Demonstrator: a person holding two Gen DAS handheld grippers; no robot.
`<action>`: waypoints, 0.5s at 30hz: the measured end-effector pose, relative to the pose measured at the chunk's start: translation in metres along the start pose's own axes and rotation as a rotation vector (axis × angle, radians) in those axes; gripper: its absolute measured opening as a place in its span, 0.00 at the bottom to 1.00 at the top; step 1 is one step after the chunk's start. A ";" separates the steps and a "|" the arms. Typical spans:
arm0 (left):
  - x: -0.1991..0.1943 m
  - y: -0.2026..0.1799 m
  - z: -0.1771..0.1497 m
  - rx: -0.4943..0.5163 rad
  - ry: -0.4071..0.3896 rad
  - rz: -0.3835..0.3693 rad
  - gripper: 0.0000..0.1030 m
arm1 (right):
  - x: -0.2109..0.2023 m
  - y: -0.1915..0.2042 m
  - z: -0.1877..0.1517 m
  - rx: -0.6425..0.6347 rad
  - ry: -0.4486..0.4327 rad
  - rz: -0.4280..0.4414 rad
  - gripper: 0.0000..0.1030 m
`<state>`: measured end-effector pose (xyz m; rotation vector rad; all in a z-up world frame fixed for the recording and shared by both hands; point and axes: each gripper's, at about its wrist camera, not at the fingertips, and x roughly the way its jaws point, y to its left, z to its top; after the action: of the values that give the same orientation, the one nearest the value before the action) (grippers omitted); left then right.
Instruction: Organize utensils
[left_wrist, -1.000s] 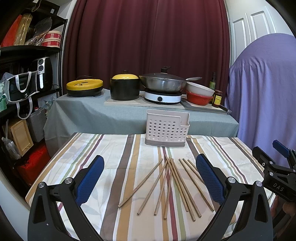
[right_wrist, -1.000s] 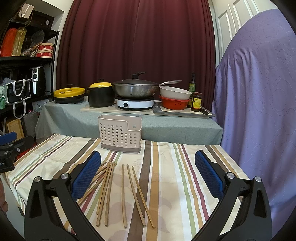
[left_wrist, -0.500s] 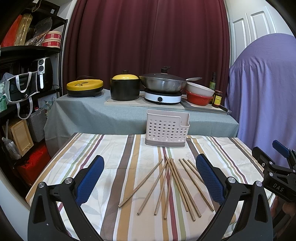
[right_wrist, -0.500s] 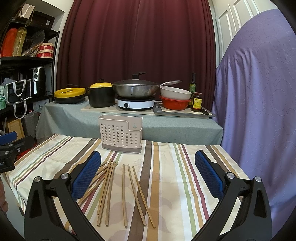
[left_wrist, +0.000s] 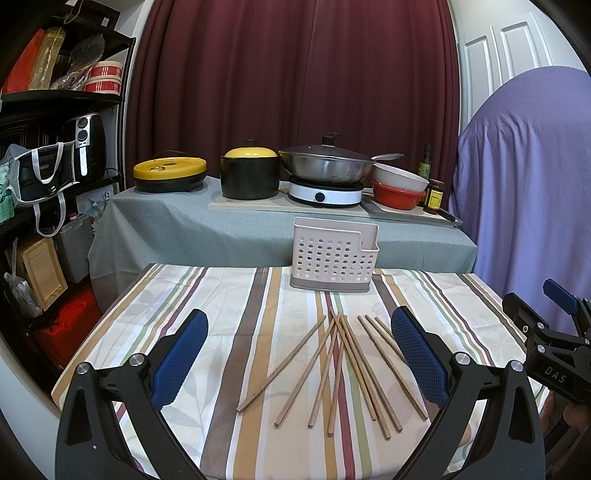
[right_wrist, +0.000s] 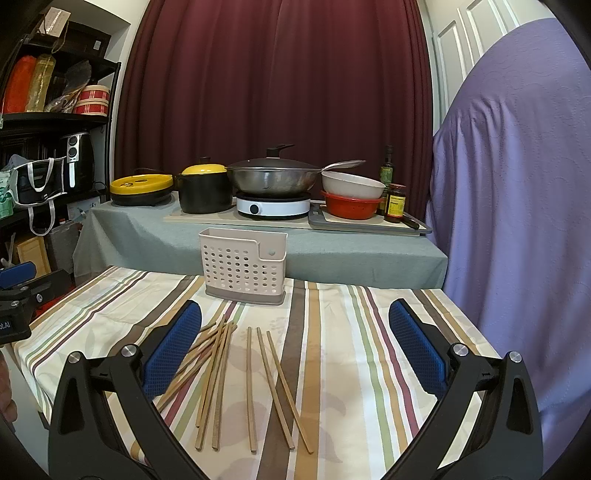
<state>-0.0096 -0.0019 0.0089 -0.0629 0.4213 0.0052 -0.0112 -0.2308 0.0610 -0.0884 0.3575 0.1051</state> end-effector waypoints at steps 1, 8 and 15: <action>0.000 0.000 0.000 0.001 0.000 0.000 0.94 | 0.000 0.000 0.000 0.000 0.001 0.000 0.96; 0.000 0.000 0.000 0.001 0.000 0.000 0.94 | 0.000 0.001 0.000 -0.004 -0.003 -0.003 0.96; 0.001 0.001 -0.001 0.005 0.007 0.003 0.94 | 0.000 0.002 -0.001 -0.006 -0.002 -0.001 0.96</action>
<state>-0.0088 -0.0012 0.0076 -0.0573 0.4281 0.0069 -0.0118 -0.2285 0.0599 -0.0941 0.3548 0.1053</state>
